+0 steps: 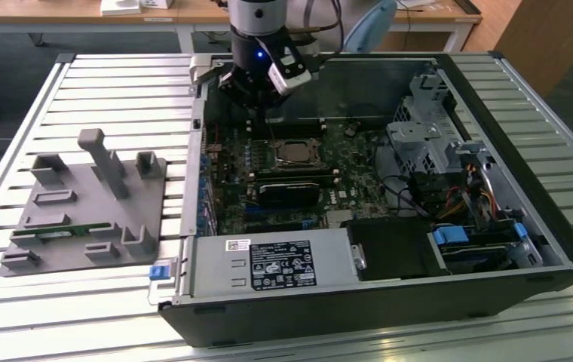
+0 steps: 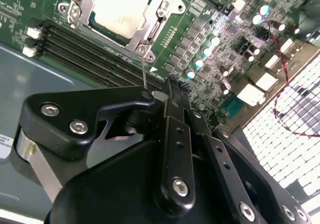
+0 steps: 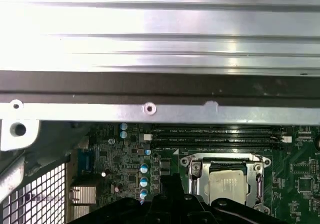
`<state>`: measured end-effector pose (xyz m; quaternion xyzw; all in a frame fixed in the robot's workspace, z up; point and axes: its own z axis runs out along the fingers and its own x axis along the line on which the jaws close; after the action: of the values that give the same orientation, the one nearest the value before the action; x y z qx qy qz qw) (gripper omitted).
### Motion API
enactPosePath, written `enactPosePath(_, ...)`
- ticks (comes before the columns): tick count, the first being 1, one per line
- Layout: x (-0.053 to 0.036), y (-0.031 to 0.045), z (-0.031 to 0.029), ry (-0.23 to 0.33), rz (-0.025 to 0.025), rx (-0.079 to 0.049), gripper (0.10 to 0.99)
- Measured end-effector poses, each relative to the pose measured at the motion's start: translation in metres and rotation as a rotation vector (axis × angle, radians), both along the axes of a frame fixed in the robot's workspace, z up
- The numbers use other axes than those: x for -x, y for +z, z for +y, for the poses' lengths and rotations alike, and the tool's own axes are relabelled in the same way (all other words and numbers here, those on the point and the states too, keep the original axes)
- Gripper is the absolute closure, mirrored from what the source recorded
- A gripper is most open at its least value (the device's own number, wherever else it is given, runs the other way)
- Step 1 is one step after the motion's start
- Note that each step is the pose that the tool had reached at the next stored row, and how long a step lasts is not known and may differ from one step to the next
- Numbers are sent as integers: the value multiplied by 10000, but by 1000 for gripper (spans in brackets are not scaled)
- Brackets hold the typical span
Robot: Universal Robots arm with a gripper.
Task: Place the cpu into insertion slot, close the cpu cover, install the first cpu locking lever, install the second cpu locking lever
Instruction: 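Install the first cpu locking lever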
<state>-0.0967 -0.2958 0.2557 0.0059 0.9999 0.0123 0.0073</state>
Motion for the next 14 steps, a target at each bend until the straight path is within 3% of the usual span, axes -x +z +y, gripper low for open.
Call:
enactPosePath(5, -14, -3, 22, 2, 0, -1, 980)
enactPosePath(14, -168, -11, 88, 1, 0, -1, 980)
